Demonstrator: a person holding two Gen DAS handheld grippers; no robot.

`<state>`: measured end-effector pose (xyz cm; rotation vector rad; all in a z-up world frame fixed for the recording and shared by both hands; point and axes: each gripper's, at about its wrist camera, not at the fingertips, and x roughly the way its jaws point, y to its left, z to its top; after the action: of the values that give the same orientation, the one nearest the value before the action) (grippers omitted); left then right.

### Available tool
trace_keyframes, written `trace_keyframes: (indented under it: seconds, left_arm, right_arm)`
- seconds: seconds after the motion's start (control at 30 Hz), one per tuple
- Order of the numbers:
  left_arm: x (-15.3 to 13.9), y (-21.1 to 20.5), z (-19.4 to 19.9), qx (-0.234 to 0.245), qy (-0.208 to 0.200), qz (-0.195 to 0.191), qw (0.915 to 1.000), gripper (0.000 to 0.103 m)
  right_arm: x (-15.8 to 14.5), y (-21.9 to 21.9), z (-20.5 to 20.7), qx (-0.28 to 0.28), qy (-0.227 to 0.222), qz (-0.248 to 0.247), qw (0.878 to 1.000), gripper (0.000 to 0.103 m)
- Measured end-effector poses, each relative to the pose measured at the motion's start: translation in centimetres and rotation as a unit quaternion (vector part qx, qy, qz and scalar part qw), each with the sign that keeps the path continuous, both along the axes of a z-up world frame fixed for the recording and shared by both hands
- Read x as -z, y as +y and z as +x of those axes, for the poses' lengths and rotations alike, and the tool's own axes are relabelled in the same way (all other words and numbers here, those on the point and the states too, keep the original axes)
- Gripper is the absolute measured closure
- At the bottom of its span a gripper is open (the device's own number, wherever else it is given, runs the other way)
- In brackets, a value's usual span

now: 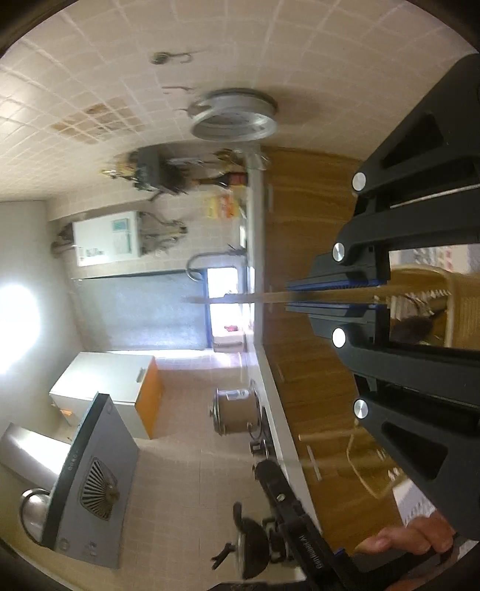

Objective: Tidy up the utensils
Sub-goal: 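Carry both chopsticks over the beige caddy and open both tools, then close the right tool on the last chopstick while the left tool lowers toward the clear spoon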

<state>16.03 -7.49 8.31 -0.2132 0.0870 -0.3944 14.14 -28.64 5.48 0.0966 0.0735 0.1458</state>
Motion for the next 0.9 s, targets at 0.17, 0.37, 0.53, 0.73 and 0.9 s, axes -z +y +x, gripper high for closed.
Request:
trace_keyframes:
  seconds: [0.17,0.37,0.53,0.73,0.9]
  left_arm:
    - [-1.5,1.7,-2.0,0.005,0.005,-0.020,0.9998,0.066]
    - [-3.8,3.8,-5.7,0.008,0.004,-0.034,0.9994,0.060]
    - [-4.5,5.4,-8.6,0.034,0.043,-0.054,0.9971,0.050]
    - [-1.2,5.6,-9.9,0.066,0.177,-0.057,0.9804,0.037]
    - [3.9,5.4,-10.0,0.059,0.286,-0.040,0.9556,0.035]
  right_arm:
    - [-2.3,-0.9,-2.9,-0.002,-0.006,0.017,1.000,0.098]
    - [-4.9,-0.6,-7.4,-0.003,-0.013,0.016,1.000,0.095]
    - [-5.6,-0.2,-10.8,-0.017,0.012,0.030,0.999,0.069]
    - [-2.0,1.5,-11.3,-0.040,0.173,-0.011,0.984,0.067]
    - [5.7,3.7,-9.6,-0.066,0.369,-0.065,0.925,0.067]
